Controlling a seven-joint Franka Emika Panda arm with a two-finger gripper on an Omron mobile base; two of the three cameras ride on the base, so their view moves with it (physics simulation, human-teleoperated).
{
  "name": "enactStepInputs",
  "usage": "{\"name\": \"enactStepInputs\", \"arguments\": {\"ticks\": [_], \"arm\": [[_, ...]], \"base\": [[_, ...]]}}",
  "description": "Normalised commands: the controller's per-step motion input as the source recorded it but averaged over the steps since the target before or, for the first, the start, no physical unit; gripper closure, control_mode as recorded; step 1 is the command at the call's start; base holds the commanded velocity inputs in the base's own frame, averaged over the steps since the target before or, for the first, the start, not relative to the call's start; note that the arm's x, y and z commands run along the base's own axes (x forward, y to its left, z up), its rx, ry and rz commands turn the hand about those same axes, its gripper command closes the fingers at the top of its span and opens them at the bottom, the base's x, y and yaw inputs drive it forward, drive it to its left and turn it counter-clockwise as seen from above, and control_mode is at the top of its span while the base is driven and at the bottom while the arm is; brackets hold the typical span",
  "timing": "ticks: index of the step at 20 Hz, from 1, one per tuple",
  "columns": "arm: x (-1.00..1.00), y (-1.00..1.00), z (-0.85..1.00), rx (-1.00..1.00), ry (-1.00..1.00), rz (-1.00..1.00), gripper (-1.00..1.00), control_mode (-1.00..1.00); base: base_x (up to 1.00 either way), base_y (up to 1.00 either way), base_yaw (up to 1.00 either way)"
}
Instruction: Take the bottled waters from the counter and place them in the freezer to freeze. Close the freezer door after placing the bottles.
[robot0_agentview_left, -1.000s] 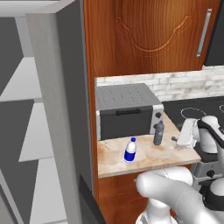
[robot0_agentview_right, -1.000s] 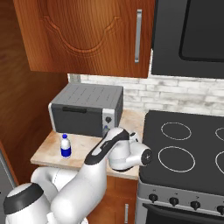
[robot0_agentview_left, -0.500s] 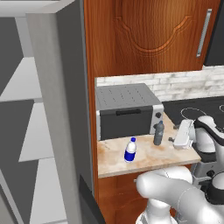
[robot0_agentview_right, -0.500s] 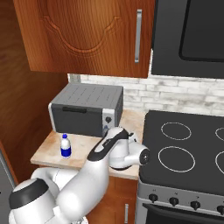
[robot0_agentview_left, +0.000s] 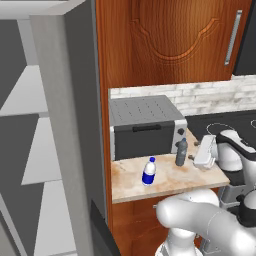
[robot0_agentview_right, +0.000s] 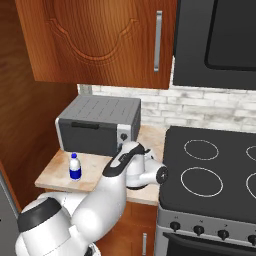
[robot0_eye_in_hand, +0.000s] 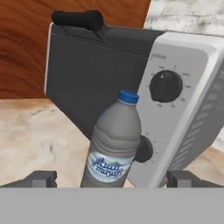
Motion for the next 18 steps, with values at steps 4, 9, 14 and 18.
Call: {"name": "enactStepInputs", "arguments": {"ticks": [4,9,14,18], "arm": [[0.14,0.2,-0.01,0.0,0.0,0.0,-1.0,-1.0],[0.05,0.08,0.0,0.0,0.0,0.0,-1.0,-1.0],[0.03,0.0,0.0,0.0,0.0,0.0,-1.0,-1.0],[0.05,0.06,-0.01,0.0,0.01,0.0,-1.0,-1.0]], "base": [[0.0,0.0,0.0],[0.0,0.0,0.0],[0.0,0.0,0.0],[0.0,0.0,0.0]]}}
